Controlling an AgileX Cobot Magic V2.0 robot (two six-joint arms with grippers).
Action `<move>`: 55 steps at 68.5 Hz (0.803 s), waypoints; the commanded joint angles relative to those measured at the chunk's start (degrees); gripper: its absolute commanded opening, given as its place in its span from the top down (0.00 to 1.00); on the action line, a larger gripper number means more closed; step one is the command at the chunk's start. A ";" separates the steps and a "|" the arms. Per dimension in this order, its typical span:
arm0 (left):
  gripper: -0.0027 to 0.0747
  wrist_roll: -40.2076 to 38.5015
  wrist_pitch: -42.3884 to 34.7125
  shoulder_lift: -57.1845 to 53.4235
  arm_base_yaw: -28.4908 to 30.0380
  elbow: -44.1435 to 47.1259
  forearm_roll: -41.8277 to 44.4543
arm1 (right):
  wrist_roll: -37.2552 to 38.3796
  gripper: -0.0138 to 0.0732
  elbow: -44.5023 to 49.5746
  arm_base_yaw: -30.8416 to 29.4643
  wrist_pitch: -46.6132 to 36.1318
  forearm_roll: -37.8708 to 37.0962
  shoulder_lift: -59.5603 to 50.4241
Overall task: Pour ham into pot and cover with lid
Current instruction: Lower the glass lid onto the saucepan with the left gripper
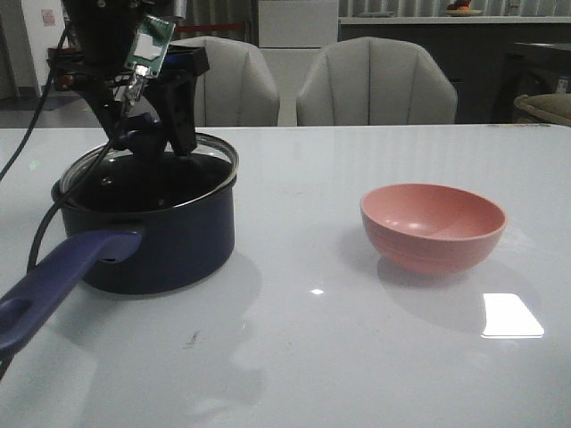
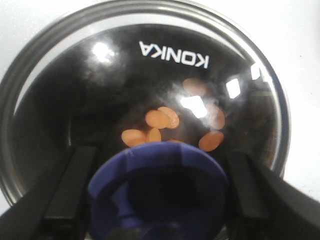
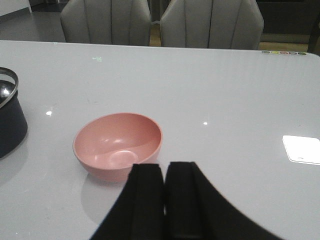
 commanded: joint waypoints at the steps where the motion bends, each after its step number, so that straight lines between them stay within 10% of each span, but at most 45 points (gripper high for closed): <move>1: 0.50 -0.48 3.56 -2.98 -0.30 -0.66 -0.31 | -0.64 0.67 -1.53 0.02 -4.14 0.77 0.28; 17: 0.22 -0.48 3.56 -2.98 -0.30 -0.78 -0.23 | -0.64 0.67 -1.53 0.02 -4.14 0.77 0.28; 55: 0.21 -0.86 3.56 -2.98 -0.30 -4.76 2.39 | -0.64 0.67 -1.53 0.02 -4.14 0.77 0.28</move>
